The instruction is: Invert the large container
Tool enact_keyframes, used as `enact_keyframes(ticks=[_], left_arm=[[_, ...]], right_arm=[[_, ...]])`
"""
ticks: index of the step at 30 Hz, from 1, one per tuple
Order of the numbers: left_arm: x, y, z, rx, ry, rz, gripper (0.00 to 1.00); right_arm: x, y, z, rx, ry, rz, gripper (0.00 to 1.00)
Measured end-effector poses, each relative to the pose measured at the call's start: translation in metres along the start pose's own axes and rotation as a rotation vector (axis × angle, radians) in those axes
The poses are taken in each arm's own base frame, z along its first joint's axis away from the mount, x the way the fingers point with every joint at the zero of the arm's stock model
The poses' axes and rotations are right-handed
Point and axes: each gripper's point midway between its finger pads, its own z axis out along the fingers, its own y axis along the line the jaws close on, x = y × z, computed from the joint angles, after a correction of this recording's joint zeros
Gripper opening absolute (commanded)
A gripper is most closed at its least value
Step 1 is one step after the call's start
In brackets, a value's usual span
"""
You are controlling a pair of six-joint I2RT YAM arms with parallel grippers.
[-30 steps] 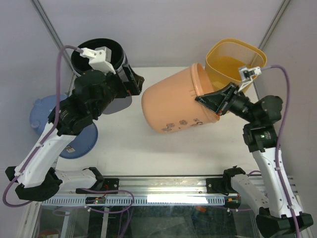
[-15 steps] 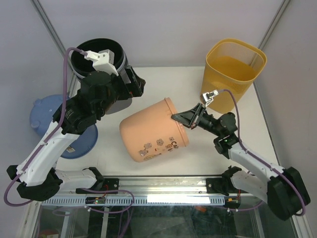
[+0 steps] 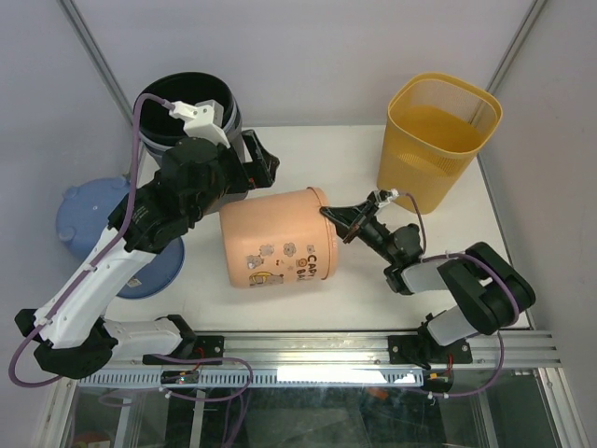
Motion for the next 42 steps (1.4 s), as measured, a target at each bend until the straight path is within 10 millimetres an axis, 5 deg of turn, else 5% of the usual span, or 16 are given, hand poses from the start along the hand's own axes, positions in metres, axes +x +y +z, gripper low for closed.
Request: enact_keyframes(ticks=[13,21,34,39,42], left_arm=[[0.013,-0.005,0.013,0.018,0.027,0.007,0.99],[0.023,-0.005,0.018,0.022,0.054,0.017,0.99],[0.035,-0.005,0.026,0.024,0.082,0.025,0.99],[0.041,-0.008,0.032,0.034,0.103,0.033,0.99],[0.044,-0.009,0.035,0.039,0.118,0.035,0.99]], right_arm=[[-0.044,-0.014,-0.056,0.026,-0.228,0.155,0.0],[-0.059,-0.049,-0.076,0.13,-0.291,0.203,0.01],[-0.045,-0.123,-0.089,0.374,-0.204,0.187,0.61],[-0.039,-0.128,-0.091,0.394,-0.162,0.129,0.82],[-0.038,-0.128,-0.092,0.414,-0.147,0.074,0.86]])
